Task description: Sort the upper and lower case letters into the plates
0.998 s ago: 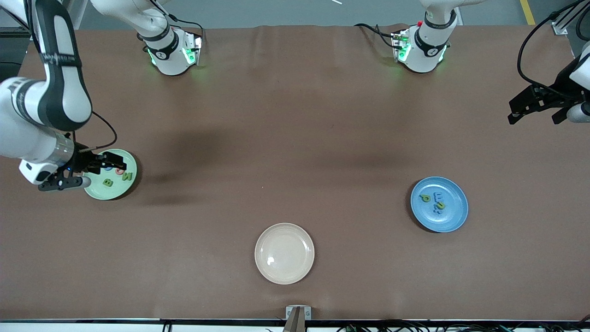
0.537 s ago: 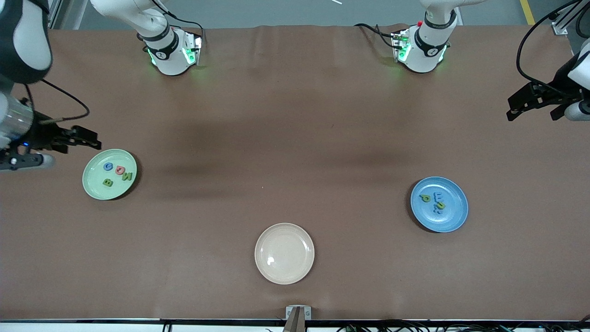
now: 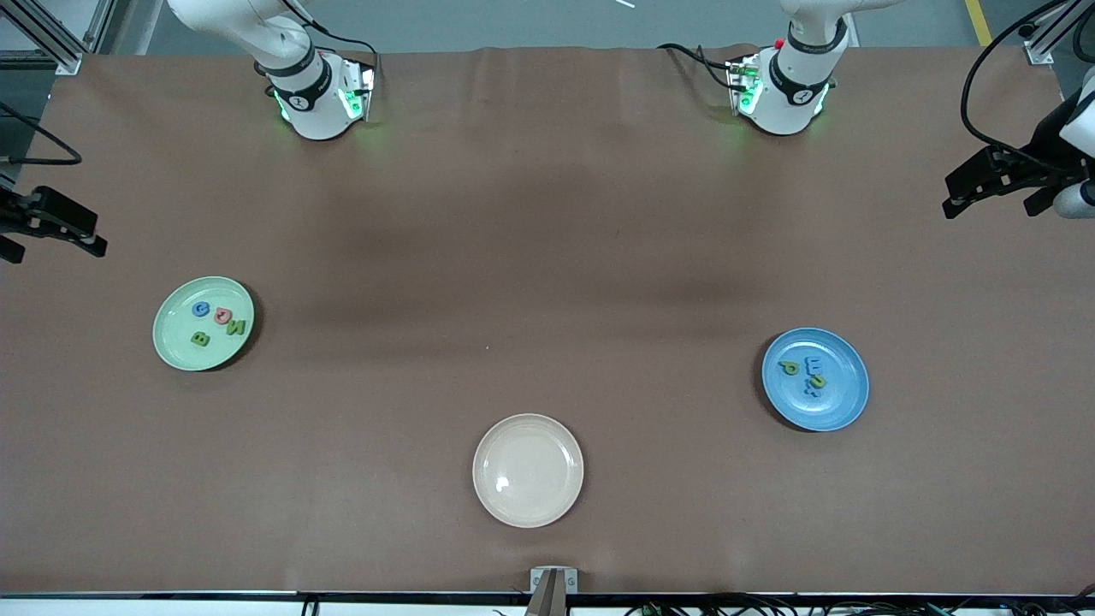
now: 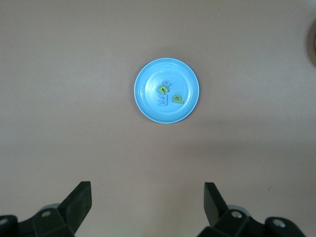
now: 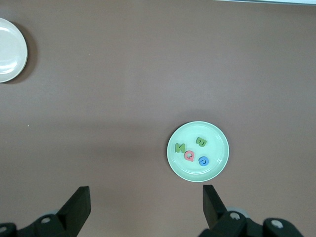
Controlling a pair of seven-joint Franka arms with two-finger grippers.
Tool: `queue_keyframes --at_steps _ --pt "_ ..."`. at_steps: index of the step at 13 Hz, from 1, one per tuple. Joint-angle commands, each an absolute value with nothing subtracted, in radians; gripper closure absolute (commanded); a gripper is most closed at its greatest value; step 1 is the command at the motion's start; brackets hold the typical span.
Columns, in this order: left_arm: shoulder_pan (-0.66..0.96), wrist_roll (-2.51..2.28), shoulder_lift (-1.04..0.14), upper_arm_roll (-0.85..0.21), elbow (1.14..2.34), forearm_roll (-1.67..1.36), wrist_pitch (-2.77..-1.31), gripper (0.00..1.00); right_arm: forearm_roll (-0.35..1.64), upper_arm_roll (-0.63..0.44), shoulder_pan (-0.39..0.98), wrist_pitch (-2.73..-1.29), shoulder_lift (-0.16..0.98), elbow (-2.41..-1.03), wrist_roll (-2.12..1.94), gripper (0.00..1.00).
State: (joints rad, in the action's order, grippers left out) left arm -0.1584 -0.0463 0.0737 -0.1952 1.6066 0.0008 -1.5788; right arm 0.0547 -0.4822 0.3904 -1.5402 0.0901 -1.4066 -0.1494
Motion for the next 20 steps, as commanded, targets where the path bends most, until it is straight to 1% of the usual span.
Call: queue_keyframes --at_steps 1,6,8,9,11,12,13,14,15,20 --pt "-0.163 -0.057 0.074 -0.198 1.585 -0.009 -1.559 0.00 0.046 -0.482 0.394 -1.528 0.109 -1.381 -0.137 0.00" --pt "-0.164 -0.049 0.072 -0.198 1.583 -0.009 -1.559 0.00 0.049 -0.479 0.397 -1.531 0.110 -1.381 -0.137 0.00" --pt "-0.164 -0.046 0.072 -0.198 1.583 -0.009 -1.559 0.00 0.052 -0.457 0.376 -1.535 0.120 -1.381 -0.137 0.00" --pt "-0.164 -0.046 0.072 -0.198 1.583 -0.009 -1.559 0.00 0.052 -0.386 0.303 -1.534 0.120 -1.381 -0.137 0.00" --pt "-0.164 -0.048 0.072 -0.198 1.583 -0.009 -1.559 0.00 0.046 -0.095 0.031 -1.532 0.118 -1.378 -0.133 0.00" --pt "-0.164 -0.048 0.072 -0.198 1.585 -0.009 -1.559 0.00 0.037 0.029 -0.074 -1.532 0.118 -1.378 -0.111 0.00" --pt "-0.164 -0.048 0.072 -0.198 1.585 -0.009 -1.560 0.00 0.034 0.108 -0.143 -1.535 0.118 -1.378 -0.080 0.00" --pt "-0.163 -0.048 0.071 -0.198 1.585 -0.009 -1.559 0.00 0.032 0.156 -0.187 -1.536 0.118 -1.378 -0.069 0.00" --pt "-0.164 -0.048 0.071 -0.198 1.583 -0.009 -1.559 0.00 0.032 0.164 -0.196 -1.536 0.118 -1.378 -0.069 0.00" --pt "-0.163 -0.046 0.071 -0.198 1.583 -0.009 -1.559 0.00 -0.009 0.163 -0.187 -1.534 0.117 -1.378 -0.069 0.00"
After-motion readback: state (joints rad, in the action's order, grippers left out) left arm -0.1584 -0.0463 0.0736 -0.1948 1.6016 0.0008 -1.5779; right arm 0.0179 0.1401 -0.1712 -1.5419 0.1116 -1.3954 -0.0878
